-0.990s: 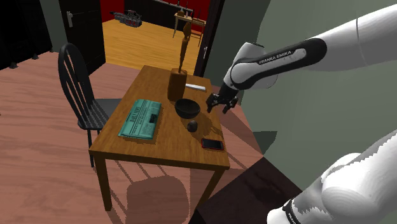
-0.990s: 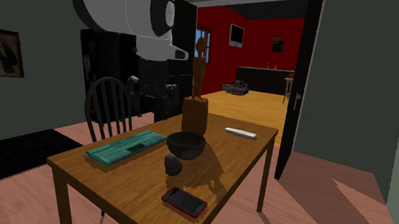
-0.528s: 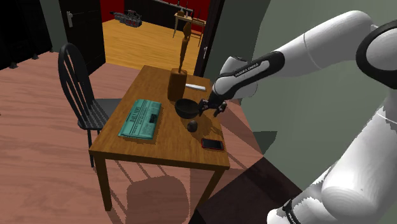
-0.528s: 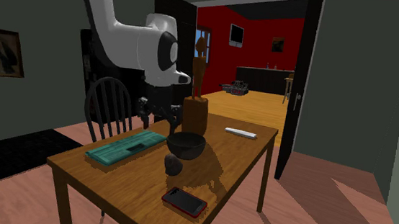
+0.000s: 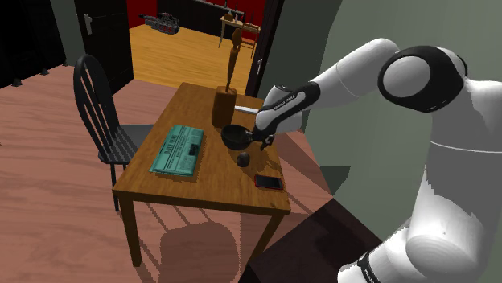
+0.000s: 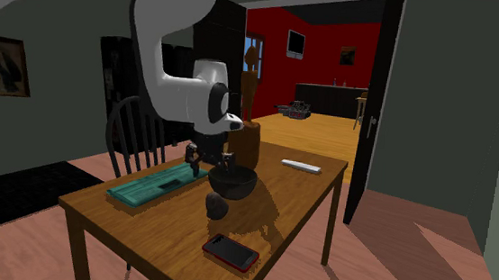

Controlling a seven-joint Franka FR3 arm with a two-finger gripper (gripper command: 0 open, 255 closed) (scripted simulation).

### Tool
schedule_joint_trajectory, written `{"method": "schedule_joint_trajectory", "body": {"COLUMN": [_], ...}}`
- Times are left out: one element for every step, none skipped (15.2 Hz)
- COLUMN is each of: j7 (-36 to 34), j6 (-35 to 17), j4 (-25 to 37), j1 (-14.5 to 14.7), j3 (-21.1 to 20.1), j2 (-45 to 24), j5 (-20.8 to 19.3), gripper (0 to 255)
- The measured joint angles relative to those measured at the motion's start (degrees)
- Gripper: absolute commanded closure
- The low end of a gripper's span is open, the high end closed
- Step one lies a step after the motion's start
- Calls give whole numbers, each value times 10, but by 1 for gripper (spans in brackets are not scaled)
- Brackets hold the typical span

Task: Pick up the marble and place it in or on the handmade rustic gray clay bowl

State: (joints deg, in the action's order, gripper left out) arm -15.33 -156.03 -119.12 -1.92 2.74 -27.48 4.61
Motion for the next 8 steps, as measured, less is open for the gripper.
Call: {"method": "schedule_joint_trajectory", "body": {"j7": [-4, -5, -10, -10, -11, -12, -12, -12], "j6": [-1, -5, -10, -13, -16, -20, -22, -26], "j4": [27, 49, 70, 88, 98, 104, 114, 122], "j1": [0, -2, 0, -3, -4, -4, -5, -6], "j3": [2, 3, 5, 6, 7, 7, 7, 6], "j2": [-26, -50, -74, -93, -106, -115, -126, -138], "j5": [0, 0, 0, 1, 1, 1, 2, 2], "gripper": [0, 0, 0, 0, 0, 0, 0, 0]}}
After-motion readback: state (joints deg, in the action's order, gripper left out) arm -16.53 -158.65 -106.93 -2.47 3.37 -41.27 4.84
